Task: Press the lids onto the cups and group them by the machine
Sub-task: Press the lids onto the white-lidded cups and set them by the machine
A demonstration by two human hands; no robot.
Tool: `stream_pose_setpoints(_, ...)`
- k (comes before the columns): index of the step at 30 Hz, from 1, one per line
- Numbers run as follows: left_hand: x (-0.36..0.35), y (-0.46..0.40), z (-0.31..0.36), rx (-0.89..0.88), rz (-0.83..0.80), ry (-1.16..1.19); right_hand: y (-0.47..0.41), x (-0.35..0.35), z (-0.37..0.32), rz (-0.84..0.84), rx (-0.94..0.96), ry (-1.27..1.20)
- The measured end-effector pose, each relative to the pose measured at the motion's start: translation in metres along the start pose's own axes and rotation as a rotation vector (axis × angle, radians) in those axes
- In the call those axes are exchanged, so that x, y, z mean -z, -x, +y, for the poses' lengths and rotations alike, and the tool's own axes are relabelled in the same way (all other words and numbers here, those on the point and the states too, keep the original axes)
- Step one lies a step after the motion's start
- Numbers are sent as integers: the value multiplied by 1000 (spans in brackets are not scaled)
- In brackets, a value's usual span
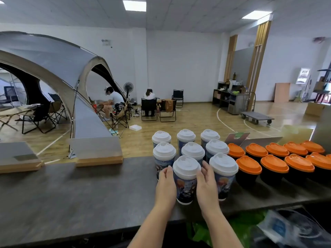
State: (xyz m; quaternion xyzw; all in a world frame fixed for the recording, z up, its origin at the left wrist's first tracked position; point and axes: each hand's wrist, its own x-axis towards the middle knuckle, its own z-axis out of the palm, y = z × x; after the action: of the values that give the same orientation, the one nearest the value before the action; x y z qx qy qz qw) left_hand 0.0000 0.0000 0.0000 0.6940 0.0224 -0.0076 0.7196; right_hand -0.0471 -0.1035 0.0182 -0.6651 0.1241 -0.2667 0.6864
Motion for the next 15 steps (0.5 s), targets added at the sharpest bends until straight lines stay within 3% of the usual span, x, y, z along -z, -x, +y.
stream_pose_setpoints(5,-17,-2,-11,47,-83,109,-8,-4,15,-32,-69,-22)
stream_pose_setpoints(15,-8,14,-2,1,25,165,5,-15,12,-119,17,-141)
